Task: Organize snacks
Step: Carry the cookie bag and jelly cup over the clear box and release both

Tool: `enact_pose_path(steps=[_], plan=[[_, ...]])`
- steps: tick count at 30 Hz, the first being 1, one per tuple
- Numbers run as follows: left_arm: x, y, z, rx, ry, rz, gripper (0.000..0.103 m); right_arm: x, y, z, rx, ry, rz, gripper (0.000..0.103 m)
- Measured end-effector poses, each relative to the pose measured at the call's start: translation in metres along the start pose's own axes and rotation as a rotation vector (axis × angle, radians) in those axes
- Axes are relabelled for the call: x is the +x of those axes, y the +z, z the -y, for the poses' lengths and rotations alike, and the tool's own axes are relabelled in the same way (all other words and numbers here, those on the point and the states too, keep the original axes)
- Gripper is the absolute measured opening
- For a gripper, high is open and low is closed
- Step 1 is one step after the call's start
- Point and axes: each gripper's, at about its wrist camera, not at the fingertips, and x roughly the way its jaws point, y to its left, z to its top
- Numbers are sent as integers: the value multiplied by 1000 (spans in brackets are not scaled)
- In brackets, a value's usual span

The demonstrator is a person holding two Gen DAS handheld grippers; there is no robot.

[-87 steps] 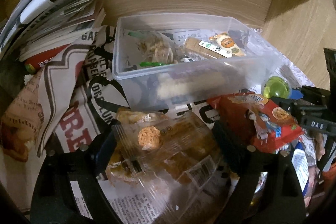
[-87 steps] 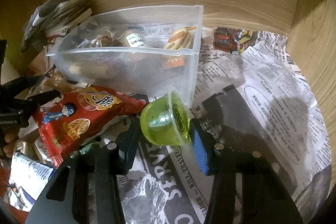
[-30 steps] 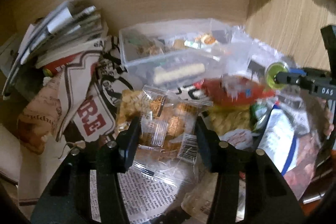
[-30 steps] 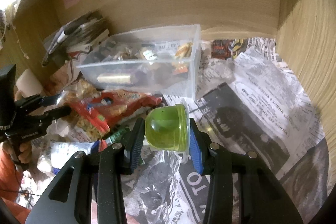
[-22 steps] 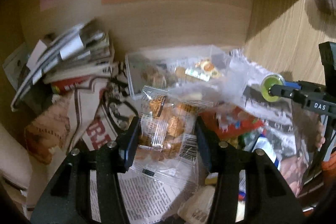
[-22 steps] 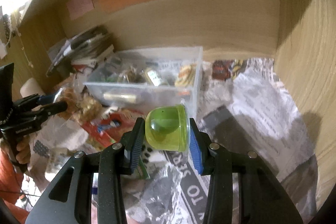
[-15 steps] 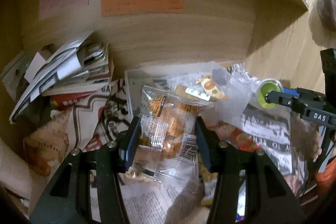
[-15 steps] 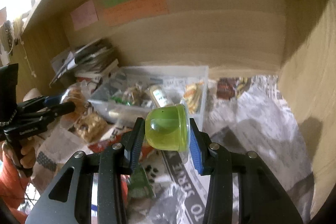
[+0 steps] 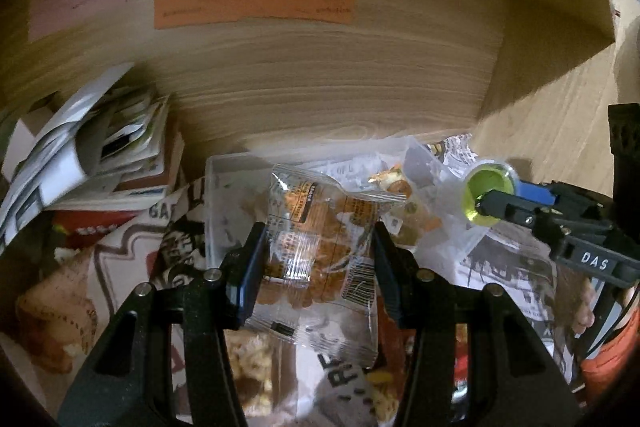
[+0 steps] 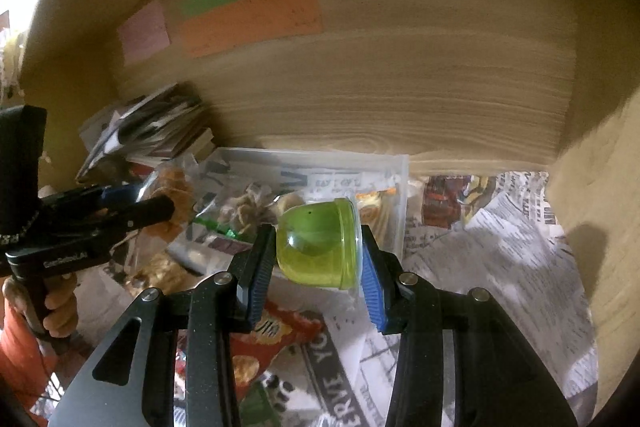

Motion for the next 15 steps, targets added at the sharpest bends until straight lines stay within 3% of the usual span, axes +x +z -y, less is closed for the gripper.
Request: enact_pose_path(steps=[15], plan=[[43, 6, -1, -15, 6, -44, 51, 46, -6, 6, -31, -43, -114, 38]])
